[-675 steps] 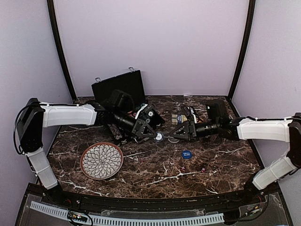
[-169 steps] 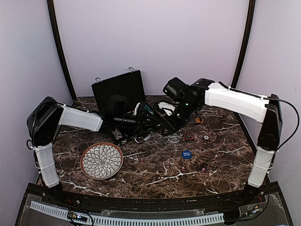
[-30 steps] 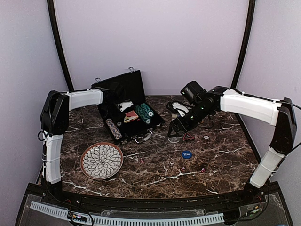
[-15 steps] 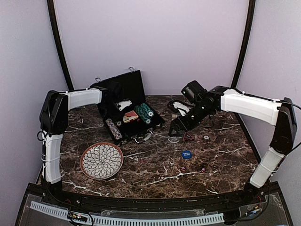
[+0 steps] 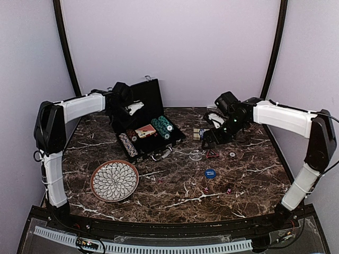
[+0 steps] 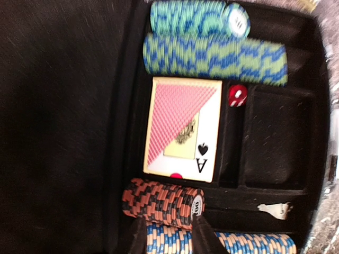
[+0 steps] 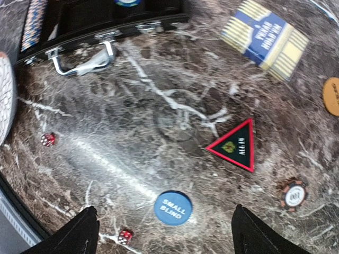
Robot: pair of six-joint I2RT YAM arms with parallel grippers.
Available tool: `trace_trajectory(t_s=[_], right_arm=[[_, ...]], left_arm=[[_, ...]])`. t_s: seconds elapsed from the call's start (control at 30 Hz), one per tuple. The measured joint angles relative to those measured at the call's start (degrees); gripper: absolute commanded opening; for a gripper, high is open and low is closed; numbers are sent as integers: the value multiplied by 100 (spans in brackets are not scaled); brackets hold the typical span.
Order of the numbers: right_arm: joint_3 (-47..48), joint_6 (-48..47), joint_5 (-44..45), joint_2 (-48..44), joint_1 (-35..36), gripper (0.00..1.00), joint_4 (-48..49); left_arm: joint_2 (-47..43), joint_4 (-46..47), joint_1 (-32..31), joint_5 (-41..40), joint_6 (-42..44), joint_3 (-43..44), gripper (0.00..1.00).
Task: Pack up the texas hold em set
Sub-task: Place the pile of poker chips in the slot, then pick up the poker chip from the center of the board.
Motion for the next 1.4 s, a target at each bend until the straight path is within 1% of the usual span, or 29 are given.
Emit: trace_trajectory(t_s=[0.1, 0.17, 0.27, 0.3, 0.33, 0.4, 0.5, 0.6, 0.83, 0.93, 1.13, 1.4], right_arm=[[-63, 118, 225, -15, -304, 90, -4], [-103, 164, 407, -15, -498, 90, 4], [-195, 208, 629, -13, -737, 91, 0], [-240, 223, 713, -13, -835, 91, 0], [-282, 227, 793, -13, -909, 91, 2], [-396, 243, 960, 7, -1067, 91, 20], [-542, 247, 1095, 129, -1283, 91, 55], [-662, 247, 1152, 326, -1447, 90, 140], [-761, 234, 1134, 750, -1593, 87, 323], [-765, 192, 1121, 903, -1620, 83, 396], [-782, 98, 1104, 1086, -1663, 68, 514], [-817, 59, 1084, 1172, -1685, 55, 592]], left_arm=[[-284, 107, 0, 157, -162, -83, 39], [-525, 236, 0, 264, -319, -210, 45], [-894, 470, 0, 444, -540, -501, 59], [-1064, 584, 0, 516, -673, -658, 61], [-1182, 647, 0, 577, -719, -754, 66], [-1434, 796, 0, 693, -876, -942, 70], [-1790, 1003, 0, 855, -1139, -1172, 71], [-2017, 1110, 0, 1008, -1351, -1226, 72], [-2140, 1237, 0, 1263, -1644, -1285, 73], [-2140, 1235, 0, 1349, -1703, -1311, 73], [-2140, 1237, 0, 1473, -1775, -1316, 74], [-2140, 1235, 0, 1556, -1825, -1316, 74]])
